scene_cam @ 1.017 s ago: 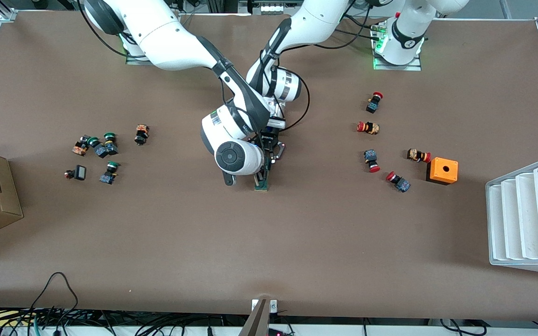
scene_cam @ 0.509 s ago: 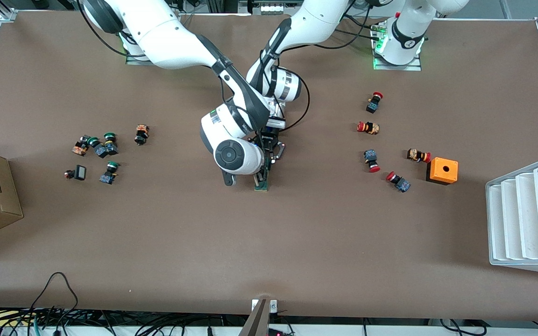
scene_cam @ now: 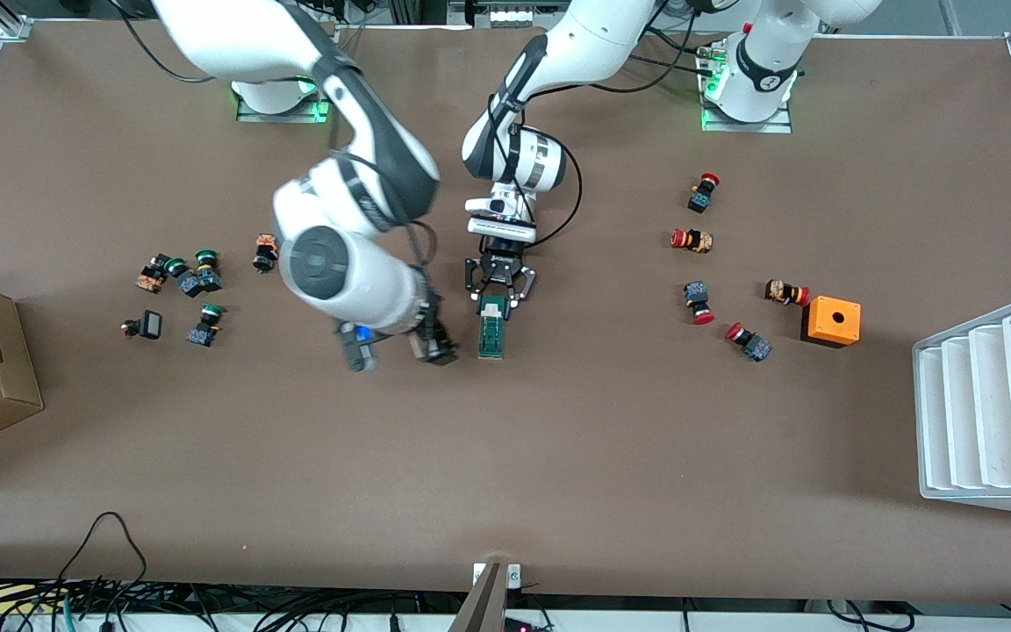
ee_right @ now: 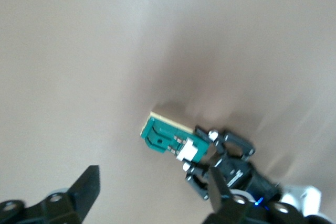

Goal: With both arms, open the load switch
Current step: 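Open the right gripper and draw the right arm back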

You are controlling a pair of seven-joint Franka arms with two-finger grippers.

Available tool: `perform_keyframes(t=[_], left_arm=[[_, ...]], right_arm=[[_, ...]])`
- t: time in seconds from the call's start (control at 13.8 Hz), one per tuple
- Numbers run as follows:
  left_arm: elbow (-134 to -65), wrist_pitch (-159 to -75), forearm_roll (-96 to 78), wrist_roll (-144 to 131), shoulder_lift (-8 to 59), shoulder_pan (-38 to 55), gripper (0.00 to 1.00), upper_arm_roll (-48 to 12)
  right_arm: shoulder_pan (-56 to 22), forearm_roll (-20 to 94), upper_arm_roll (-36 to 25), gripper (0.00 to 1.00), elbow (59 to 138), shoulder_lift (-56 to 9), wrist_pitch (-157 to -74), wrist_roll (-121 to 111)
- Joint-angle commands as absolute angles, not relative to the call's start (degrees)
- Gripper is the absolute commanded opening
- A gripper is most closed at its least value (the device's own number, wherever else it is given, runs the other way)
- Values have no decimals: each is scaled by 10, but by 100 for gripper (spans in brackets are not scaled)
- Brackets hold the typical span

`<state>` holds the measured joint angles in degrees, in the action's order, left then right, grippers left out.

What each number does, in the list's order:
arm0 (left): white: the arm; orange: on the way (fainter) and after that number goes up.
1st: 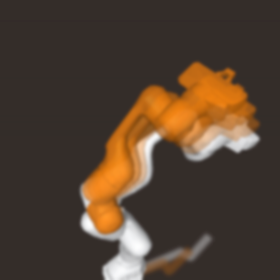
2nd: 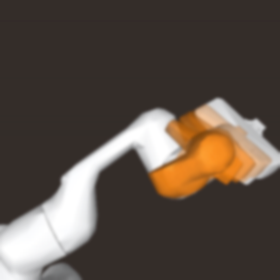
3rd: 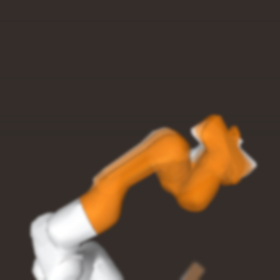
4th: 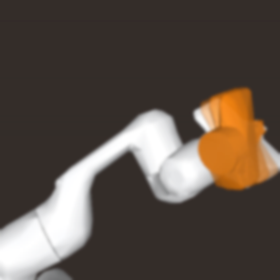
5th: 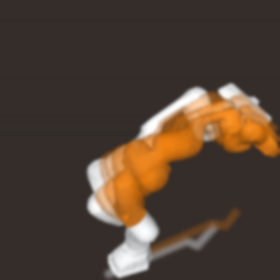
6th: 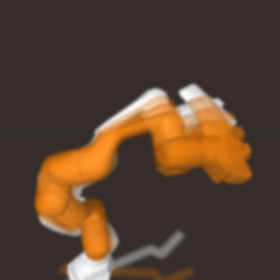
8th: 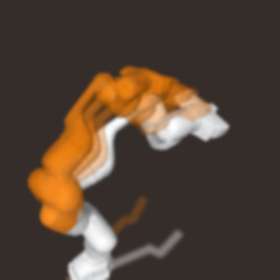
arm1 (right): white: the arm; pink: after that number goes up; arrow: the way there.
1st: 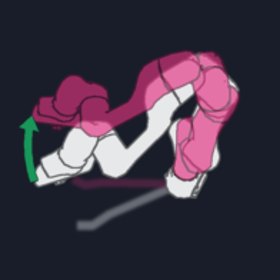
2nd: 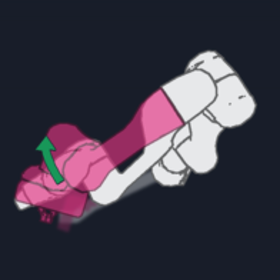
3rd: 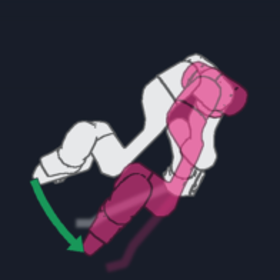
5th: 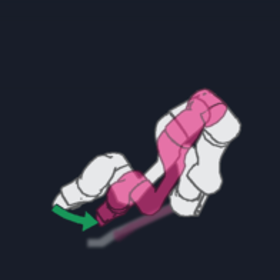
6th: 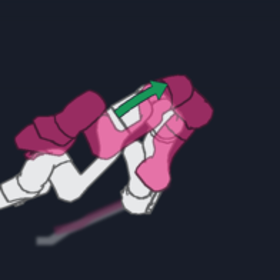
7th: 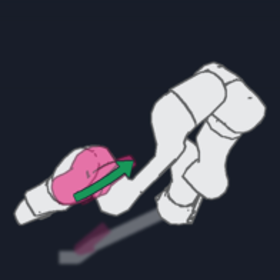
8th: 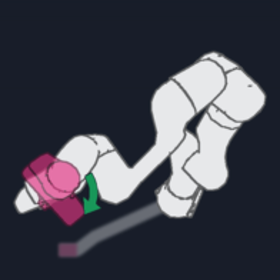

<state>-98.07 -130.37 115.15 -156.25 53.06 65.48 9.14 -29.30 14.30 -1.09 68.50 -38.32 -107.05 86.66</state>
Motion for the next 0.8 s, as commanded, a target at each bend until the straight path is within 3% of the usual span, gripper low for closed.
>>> perform_keyframes(t=[0.0, 0.22, 0.51, 0.73], left_arm=[[-933, -1319, 1171, -1608, 562, 653, 100, 98], [-930, -1326, 1172, -1605, 559, 649, 100, 100], [-930, -1339, 1172, -1602, 553, 643, 100, 102], [-933, -1347, 1172, -1598, 542, 642, 100, 104]], right_arm=[[-244, 121, -5, 100, 773, -298, -1068, 706], [-184, 110, -5, 100, 829, -222, -1043, 517], [-106, 70, -5, 100, 835, -148, -932, 267], [-64, 19, -5, 100, 878, -84, -905, 81]])
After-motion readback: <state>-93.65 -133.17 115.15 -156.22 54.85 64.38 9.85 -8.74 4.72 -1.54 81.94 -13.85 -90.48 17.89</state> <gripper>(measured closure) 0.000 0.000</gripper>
